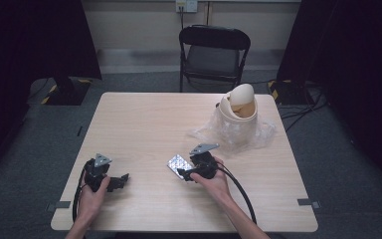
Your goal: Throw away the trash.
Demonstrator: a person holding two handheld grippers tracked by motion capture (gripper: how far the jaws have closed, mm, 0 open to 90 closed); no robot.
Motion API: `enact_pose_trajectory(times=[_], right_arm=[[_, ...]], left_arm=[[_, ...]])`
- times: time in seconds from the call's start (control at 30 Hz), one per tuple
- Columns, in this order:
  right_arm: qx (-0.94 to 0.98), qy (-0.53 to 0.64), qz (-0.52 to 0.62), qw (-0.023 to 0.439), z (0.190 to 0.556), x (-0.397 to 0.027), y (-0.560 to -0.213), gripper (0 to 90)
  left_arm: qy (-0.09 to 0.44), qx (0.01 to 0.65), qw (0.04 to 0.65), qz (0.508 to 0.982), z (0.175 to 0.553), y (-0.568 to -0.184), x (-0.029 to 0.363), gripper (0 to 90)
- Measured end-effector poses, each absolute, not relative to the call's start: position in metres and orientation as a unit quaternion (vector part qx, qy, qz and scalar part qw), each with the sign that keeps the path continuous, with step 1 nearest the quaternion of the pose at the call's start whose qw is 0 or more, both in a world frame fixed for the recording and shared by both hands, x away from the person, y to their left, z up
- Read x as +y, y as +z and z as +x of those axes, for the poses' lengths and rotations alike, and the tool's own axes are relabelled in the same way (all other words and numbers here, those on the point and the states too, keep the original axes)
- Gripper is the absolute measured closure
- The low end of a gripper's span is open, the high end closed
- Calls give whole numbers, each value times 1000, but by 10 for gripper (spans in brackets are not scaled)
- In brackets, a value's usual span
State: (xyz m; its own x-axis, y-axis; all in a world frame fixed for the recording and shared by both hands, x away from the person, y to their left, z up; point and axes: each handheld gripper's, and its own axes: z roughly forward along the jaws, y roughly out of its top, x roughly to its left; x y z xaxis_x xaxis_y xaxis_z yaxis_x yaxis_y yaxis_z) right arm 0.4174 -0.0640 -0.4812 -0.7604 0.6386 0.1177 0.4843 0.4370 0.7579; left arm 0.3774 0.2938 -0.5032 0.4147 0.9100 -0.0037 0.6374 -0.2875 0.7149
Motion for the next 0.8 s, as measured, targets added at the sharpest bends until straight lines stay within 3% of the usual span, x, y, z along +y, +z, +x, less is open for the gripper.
enact_pose_trajectory(times=[0.23,0.43,0.57,0.67,0.8], right_arm=[[849,401,333,90,420,-60,-497,258],[854,393,317,127,412,-50,-500,239],[858,385,310,139,407,-45,-500,267],[854,388,317,144,407,-47,-500,338],[854,388,315,143,408,-48,-500,339]], left_arm=[[210,499,326,775,377,-503,294,0],[210,499,326,775,377,-503,294,0],[209,499,326,775,377,-503,294,0],[210,499,325,776,377,-503,294,0],[210,499,326,775,377,-503,294,0]])
